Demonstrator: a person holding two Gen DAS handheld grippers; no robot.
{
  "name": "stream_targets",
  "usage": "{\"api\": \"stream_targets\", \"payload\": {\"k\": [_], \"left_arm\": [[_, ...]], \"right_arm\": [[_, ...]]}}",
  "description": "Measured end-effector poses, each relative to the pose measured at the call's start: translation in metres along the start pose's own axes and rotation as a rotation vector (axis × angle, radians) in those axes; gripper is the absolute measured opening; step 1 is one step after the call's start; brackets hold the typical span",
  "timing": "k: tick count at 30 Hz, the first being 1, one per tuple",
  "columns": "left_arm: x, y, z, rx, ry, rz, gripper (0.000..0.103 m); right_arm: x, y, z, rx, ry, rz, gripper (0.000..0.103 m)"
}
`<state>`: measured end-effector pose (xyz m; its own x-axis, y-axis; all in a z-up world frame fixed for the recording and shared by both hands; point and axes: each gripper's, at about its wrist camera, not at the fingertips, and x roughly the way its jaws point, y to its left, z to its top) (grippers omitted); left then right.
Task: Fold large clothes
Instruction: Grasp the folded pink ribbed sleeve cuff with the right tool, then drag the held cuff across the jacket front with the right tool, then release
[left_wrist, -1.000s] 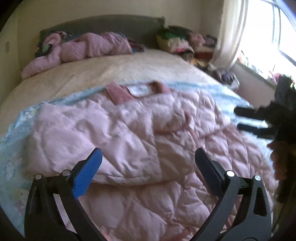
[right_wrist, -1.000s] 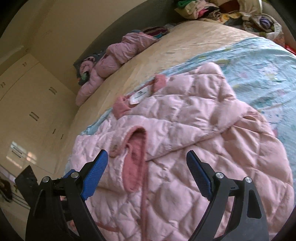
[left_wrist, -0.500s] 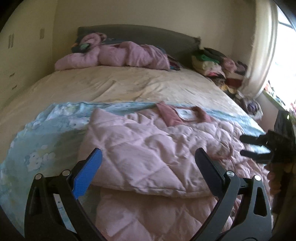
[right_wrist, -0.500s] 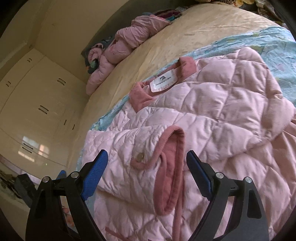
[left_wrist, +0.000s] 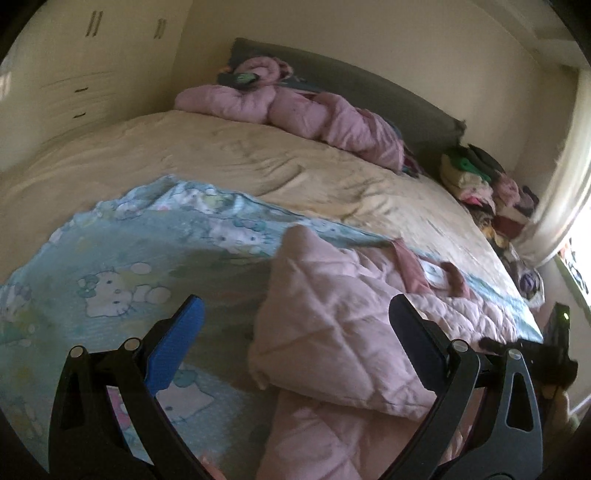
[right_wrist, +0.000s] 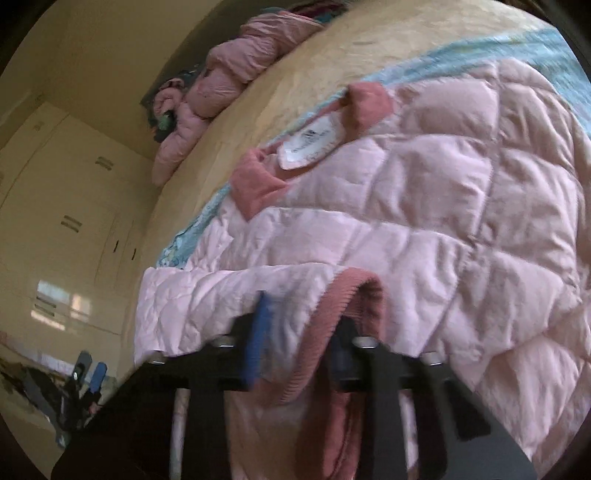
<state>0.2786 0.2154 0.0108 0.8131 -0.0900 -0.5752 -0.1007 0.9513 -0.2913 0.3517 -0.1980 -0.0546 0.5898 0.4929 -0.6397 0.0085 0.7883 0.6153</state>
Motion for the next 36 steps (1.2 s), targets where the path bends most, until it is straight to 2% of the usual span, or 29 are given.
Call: {"api": "stream_targets", "payload": {"k": [1, 5, 9, 15, 18, 21, 27, 30, 33, 36], "left_arm": [[0.000, 0.003, 0.001, -0.009, -0.001, 0.008, 0.094], [0.004, 0.011, 0.002, -0.012, 0.002, 0.035, 0.094], [0.005, 0.012, 0.001, -0.008, 0.009, 0.050, 0.094], [0.011, 0.009, 0.002, -0.012, 0.020, 0.044, 0.094], [0.018, 0.006, 0.001, -0.029, 0.038, 0.024, 0.094], [0.030, -0.001, -0.002, -0.036, 0.062, -0.007, 0.094], [0.057, -0.021, -0.017, -0.027, 0.125, -0.077, 0.094], [0.060, -0.030, -0.022, -0.025, 0.096, -0.117, 0.094], [0.065, -0.040, -0.024, 0.016, 0.093, -0.124, 0.093], [0.071, -0.045, -0.026, 0.031, 0.107, -0.151, 0.082]], "right_arm": [[-0.002, 0.006, 0.000, -0.038, -0.023, -0.003, 0.009], [-0.023, 0.039, 0.004, -0.179, -0.100, 0.005, 0.007], [-0.060, 0.068, 0.017, -0.299, -0.182, 0.039, 0.007], [-0.122, 0.093, 0.037, -0.455, -0.303, -0.007, 0.006], [-0.145, 0.089, 0.049, -0.494, -0.354, -0.081, 0.006], [-0.147, 0.074, 0.058, -0.493, -0.358, -0.146, 0.006], [-0.128, 0.021, 0.067, -0.379, -0.314, -0.194, 0.006], [-0.118, 0.004, 0.067, -0.339, -0.304, -0.212, 0.005], [-0.109, -0.007, 0.063, -0.319, -0.292, -0.238, 0.005], [-0.101, -0.019, 0.063, -0.303, -0.278, -0.266, 0.006]]}}
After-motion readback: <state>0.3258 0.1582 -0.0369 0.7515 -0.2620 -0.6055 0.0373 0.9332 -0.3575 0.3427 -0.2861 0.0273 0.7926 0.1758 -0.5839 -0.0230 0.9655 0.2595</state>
